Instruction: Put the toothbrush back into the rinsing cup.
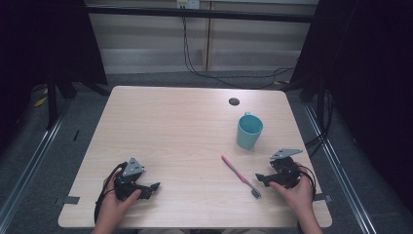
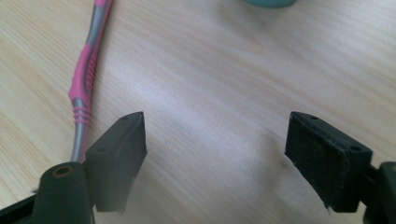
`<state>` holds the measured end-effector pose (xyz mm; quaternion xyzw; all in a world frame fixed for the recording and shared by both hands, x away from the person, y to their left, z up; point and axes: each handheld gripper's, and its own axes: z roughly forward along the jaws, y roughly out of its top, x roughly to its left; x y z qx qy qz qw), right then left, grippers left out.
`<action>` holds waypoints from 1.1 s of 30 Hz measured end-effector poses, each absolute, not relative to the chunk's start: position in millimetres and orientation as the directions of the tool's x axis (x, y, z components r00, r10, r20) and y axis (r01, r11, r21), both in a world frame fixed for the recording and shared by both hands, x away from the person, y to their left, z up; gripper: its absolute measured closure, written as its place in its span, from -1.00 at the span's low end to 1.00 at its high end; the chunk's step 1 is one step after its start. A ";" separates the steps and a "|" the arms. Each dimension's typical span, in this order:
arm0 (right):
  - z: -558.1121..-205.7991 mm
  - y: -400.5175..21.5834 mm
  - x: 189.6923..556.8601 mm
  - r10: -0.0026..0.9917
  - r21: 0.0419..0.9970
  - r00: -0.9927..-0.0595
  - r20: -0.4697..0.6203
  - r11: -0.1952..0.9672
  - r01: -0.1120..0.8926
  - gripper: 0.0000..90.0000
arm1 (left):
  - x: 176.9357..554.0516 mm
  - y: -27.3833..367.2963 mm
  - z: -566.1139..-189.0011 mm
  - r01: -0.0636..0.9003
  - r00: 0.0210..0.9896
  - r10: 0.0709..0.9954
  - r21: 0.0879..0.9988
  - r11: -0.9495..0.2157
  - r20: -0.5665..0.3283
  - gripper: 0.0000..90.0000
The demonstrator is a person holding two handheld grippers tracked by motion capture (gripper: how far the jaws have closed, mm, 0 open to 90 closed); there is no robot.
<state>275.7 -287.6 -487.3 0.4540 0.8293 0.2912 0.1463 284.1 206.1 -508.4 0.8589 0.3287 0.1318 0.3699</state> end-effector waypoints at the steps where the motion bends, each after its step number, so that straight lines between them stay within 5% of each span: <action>1: -484.4 -286.1 277.1 0.835 0.609 -0.549 0.028 0.421 0.672 -0.53 | 284.0 206.2 -508.3 0.468 0.749 0.663 0.721 -0.511 -0.017 -0.67; 18: -461.1 -248.8 290.5 0.762 0.525 -0.647 0.006 0.549 0.651 -0.44 | 284.0 206.1 -508.3 0.468 0.748 0.663 0.721 -0.510 -0.017 -0.67; 27: -462.2 -232.9 290.2 0.720 0.450 -0.693 0.032 0.608 0.654 0.00 | 284.1 206.1 -508.4 0.467 0.749 0.662 0.722 -0.510 -0.017 -0.67; 33: -462.7 -226.3 290.2 0.695 0.418 -0.718 0.041 0.641 0.644 0.06 | 284.0 206.2 -508.3 0.468 0.749 0.663 0.721 -0.510 -0.017 -0.67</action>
